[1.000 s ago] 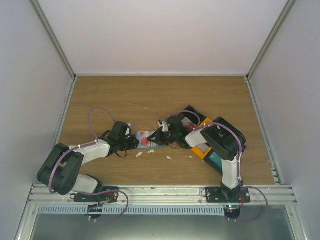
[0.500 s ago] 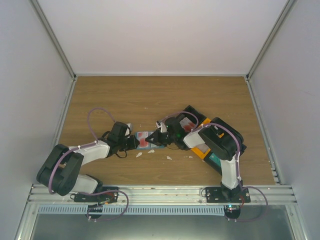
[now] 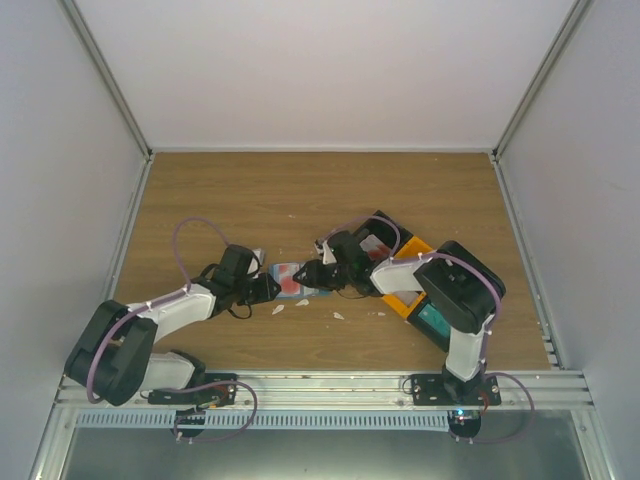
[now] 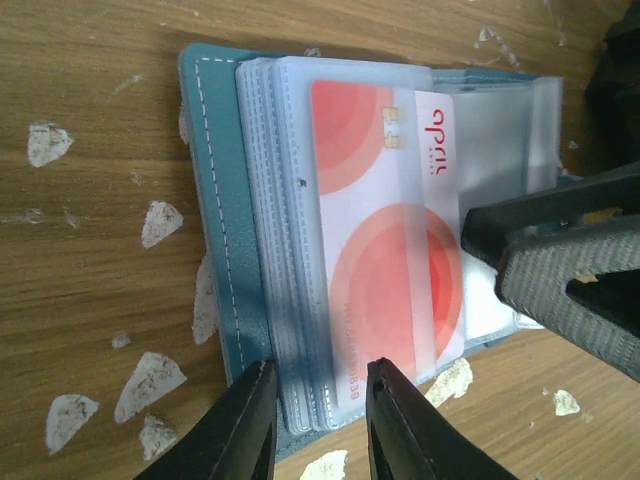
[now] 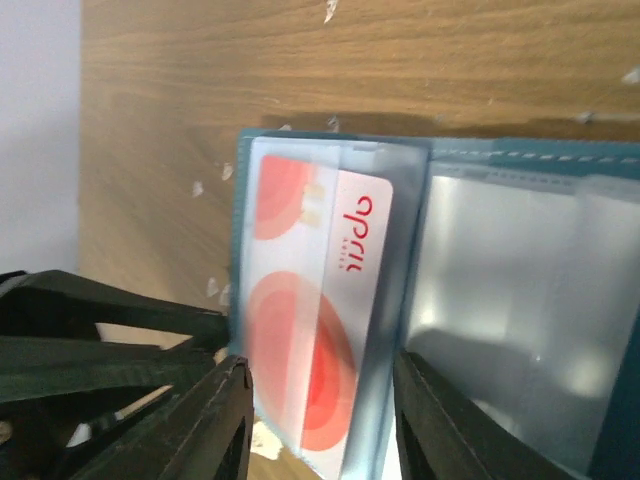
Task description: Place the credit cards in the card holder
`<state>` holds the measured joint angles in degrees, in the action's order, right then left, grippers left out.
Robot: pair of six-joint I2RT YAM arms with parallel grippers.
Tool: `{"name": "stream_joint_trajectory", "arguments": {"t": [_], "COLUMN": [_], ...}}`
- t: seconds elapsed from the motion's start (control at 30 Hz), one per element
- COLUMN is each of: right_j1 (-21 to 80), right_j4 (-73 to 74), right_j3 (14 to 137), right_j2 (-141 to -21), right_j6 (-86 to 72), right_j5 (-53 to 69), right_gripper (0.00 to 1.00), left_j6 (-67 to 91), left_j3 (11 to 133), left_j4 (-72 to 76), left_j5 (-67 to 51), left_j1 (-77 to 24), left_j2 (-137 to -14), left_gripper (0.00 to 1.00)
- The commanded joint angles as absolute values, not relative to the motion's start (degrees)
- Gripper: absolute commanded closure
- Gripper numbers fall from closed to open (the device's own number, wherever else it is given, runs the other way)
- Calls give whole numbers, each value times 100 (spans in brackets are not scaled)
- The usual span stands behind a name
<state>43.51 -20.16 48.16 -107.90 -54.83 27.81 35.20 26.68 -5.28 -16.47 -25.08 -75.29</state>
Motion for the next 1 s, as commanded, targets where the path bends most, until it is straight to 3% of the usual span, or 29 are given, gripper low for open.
{"name": "stream_joint_trajectory", "arguments": {"t": [0.0, 0.1, 0.27, 0.5, 0.97], "right_j1": [4493, 4588, 4711, 4737, 4746], "right_j4": [-832, -452, -115, -85, 94], "right_j3": [5149, 5372, 5655, 5831, 5840], "right_j2": [-10540, -10575, -10692, -10957, -11140], "right_j6": [-4775, -4539, -4344, -4265, -4157], "right_j5": [1873, 1639, 1480, 1688, 1557], "right_gripper": [58, 58, 77, 91, 98], "left_j6": [3506, 3494, 3498, 3429, 3346], "left_j3": [2767, 2778, 2758, 2677, 2566], "left_j4": [-572, -539, -431, -111, 309], "left_j5": [-1687, -1782, -1863, -2040, -2434], "left_j1": [-2535, -2523, -2490, -2404, -2263], "left_j2": [-7282, -7250, -7288, -7548, -7746], "left_gripper": [70, 68, 69, 73, 73]}}
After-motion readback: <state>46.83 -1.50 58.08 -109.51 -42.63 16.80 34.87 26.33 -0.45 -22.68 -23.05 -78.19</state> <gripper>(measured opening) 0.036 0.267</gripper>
